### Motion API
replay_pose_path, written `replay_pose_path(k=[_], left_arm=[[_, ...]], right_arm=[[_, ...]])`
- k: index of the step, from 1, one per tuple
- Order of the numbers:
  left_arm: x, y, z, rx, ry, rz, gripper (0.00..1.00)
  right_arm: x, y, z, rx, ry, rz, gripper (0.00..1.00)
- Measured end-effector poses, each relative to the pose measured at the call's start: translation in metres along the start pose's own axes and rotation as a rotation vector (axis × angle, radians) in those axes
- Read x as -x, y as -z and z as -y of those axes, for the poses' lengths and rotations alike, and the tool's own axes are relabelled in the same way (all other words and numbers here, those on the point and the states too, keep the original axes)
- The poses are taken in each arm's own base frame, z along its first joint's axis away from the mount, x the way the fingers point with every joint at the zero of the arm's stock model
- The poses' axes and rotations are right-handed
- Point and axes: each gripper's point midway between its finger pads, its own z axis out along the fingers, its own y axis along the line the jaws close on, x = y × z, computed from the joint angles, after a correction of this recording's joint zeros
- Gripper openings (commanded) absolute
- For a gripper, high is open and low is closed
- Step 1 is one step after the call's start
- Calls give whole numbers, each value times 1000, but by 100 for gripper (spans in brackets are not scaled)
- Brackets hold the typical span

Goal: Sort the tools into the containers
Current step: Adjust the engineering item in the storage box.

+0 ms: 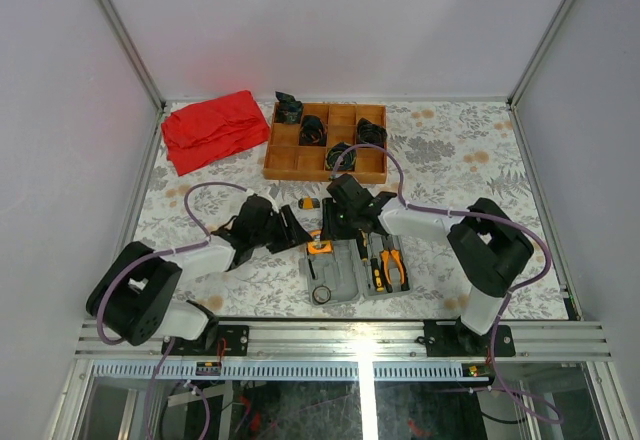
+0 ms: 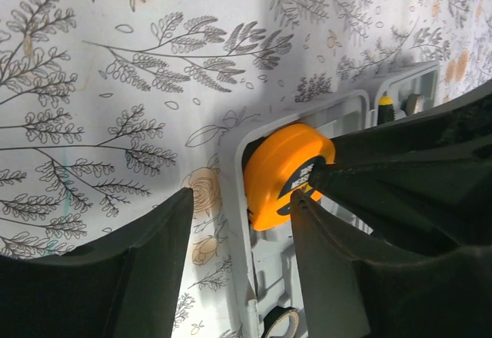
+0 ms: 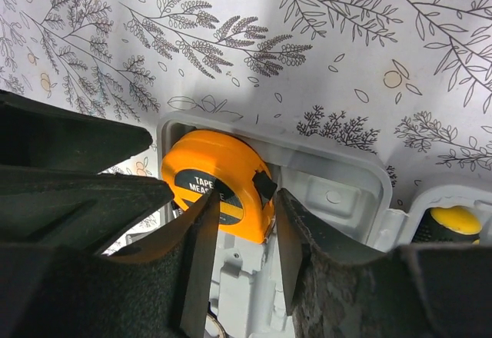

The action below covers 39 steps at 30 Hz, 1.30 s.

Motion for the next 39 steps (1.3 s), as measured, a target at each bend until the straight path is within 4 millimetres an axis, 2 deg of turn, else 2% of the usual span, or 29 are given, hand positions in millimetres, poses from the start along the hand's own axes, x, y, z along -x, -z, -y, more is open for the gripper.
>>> replay_pose_path(k=[4,7,13,17,24,39], left_arm=[[-7,-4,-8,18,16,-20,44],[-7,-7,-6,2,18,-21,43],[-10,-11,1,-28,11,-28,39],[-10,-12,1,-32,10,-30,36],[-10,-13,2,-35,9,-28,24],[-9,-22,3,-20,-2,-10,12]], right_arm=[[0,-1,-1,-2,0,-6,40],[0,-1,-2,-4,2,-15,39],[0,-1,-1,-17,5,-31,27],[0,0,2,-30,5,-44,23],[0,-1,1,-37,9,-73,22],[0,-9,7,-130,64,-139,21]])
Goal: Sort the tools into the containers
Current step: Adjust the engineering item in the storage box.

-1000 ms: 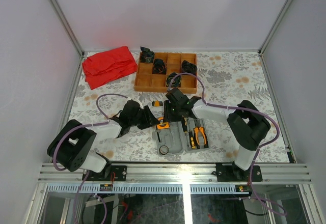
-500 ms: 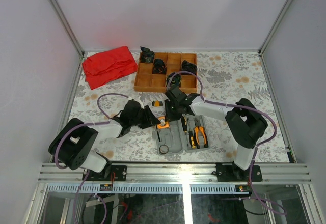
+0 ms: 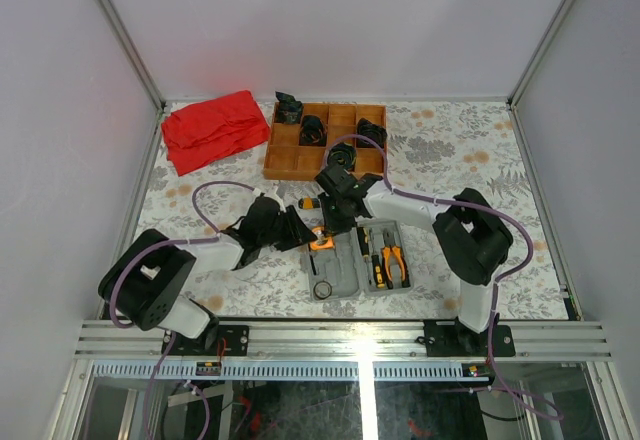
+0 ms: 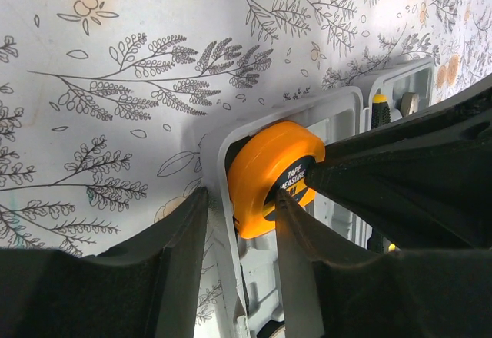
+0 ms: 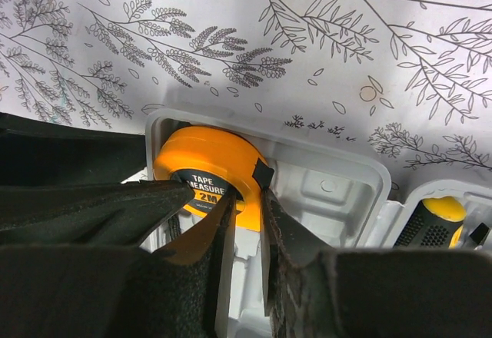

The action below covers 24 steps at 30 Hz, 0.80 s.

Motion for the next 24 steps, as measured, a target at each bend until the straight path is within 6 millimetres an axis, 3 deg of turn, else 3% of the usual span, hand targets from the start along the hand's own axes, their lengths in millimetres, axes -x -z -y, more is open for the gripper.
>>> replay_pose_path(k=[9,24], left_arm=[[2,-9,5,13,-21,35,0],[4,-19,10,27,-49,116,0]], right_arm=[[1,-2,7,-67,35,1,19],[2,-6,15,-145,72,30,16]])
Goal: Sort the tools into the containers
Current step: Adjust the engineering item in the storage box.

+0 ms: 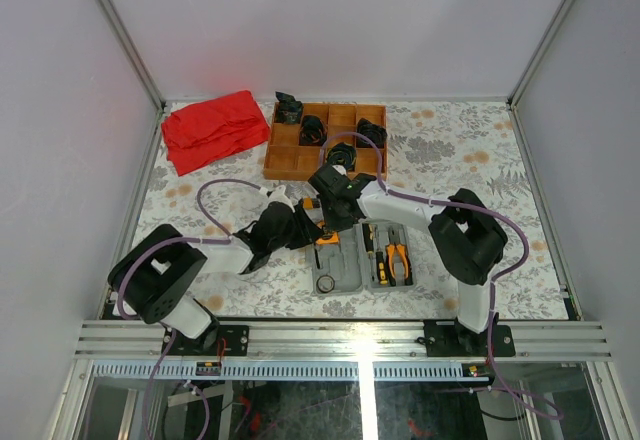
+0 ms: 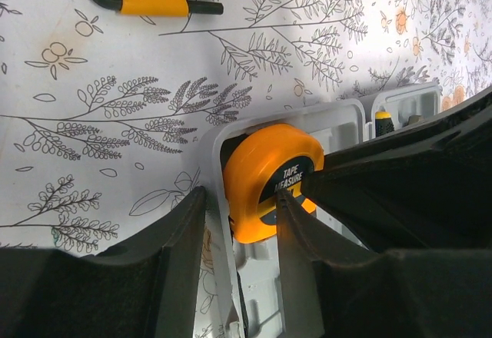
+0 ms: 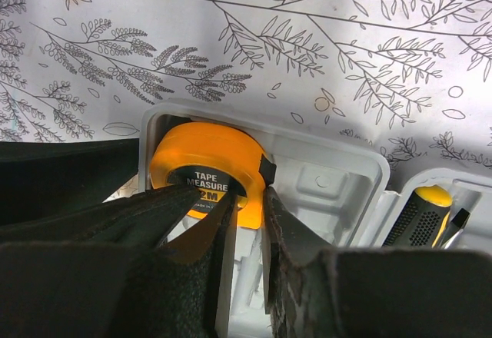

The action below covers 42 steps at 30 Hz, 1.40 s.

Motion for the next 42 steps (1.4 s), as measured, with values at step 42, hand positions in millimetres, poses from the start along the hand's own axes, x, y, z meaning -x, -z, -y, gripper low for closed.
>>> replay_pose_path(k=[42], left_arm=[[-67,49,7,-28,-143,-251,28]], right_arm=[[-2,63,-23,222,357,171,44]])
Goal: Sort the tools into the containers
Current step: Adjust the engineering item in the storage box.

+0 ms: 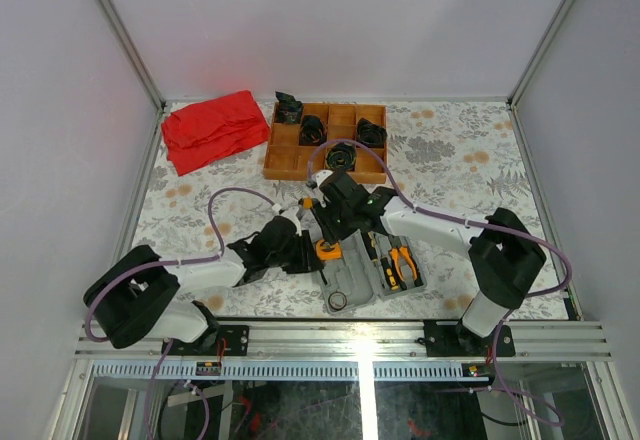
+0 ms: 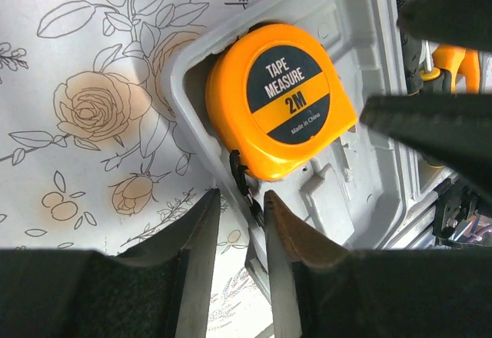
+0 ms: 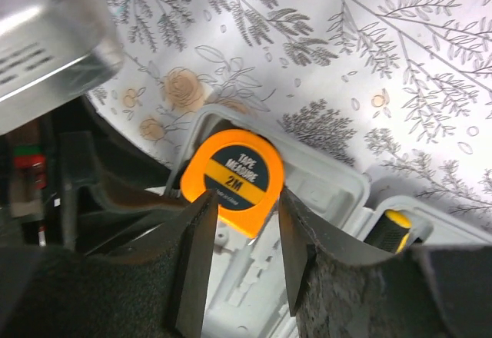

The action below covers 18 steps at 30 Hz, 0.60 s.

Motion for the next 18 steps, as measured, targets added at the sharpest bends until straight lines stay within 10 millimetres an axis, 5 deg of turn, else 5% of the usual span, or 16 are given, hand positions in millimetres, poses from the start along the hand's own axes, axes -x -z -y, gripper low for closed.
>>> replay_pose_path(k=[6,10,18], left_arm=[[-1,6,4,-24,-3,3,30],[3,15,13,-65,-11,26,39],[10,24,27,-119,-8,54,48]], right_arm=[[-2,-4,15,-14,5,-23,44],[-4,-5,15,-9,-21,-27,44],[-31,-11,13,1,-163,-92,41]])
